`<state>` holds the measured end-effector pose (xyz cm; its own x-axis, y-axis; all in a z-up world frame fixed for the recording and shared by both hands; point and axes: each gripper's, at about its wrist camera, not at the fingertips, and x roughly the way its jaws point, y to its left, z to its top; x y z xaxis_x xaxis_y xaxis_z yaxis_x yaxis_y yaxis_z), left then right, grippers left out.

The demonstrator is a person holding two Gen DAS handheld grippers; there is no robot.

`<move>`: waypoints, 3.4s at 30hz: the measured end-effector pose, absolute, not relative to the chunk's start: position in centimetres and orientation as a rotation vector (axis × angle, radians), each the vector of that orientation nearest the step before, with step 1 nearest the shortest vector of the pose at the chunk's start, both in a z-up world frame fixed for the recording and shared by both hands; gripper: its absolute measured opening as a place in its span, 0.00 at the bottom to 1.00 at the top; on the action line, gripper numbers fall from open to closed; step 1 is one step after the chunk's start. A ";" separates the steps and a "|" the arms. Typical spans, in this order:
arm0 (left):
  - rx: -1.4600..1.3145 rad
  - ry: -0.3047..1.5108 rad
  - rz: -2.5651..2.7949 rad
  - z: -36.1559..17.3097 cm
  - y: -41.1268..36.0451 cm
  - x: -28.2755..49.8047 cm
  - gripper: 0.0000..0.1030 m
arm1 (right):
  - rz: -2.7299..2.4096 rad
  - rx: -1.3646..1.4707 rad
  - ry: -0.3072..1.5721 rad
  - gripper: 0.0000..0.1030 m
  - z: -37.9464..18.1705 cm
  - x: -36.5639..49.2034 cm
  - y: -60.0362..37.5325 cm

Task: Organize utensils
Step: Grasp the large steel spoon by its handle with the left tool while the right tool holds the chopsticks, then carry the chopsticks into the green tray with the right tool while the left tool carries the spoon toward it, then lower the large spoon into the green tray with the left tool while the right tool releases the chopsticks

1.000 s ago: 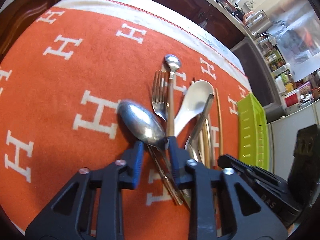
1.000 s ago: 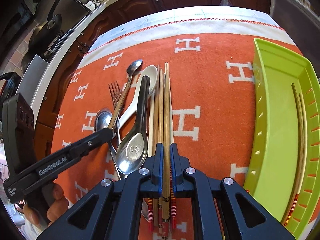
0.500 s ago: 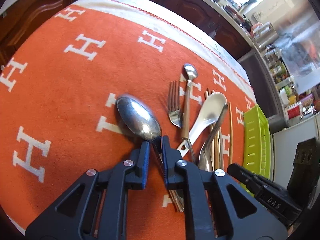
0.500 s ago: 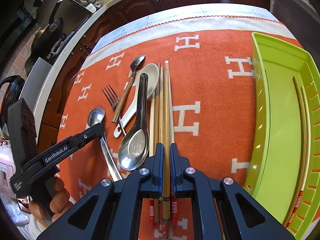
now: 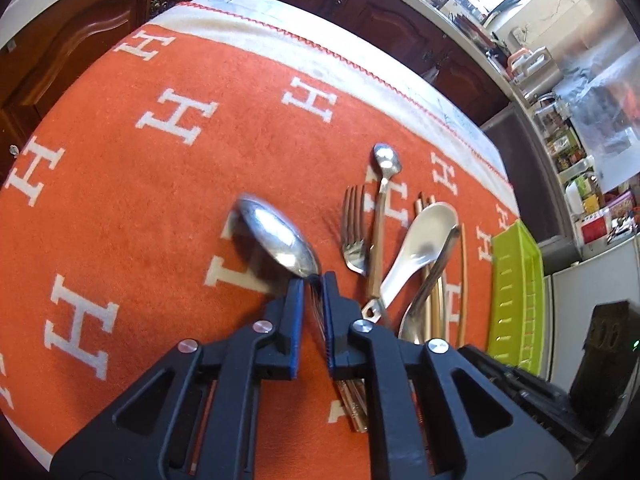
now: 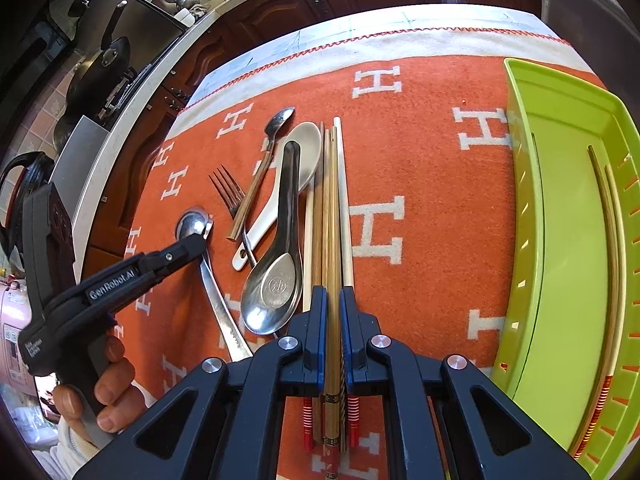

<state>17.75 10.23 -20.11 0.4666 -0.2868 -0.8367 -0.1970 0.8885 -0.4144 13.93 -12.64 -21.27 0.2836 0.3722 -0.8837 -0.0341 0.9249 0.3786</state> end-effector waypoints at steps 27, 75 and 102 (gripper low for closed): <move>-0.444 1.069 -0.232 -15.9 7.8 15.4 0.01 | 0.279 0.360 1.228 0.06 -20.3 12.8 -14.2; -0.076 1.087 -0.719 -7.8 -15.3 10.6 0.01 | 0.102 0.381 1.072 0.00 -4.0 -2.7 -32.9; 0.037 1.191 -0.722 -15.2 -19.8 16.5 0.01 | -0.047 0.698 1.127 0.23 -16.3 7.2 -36.3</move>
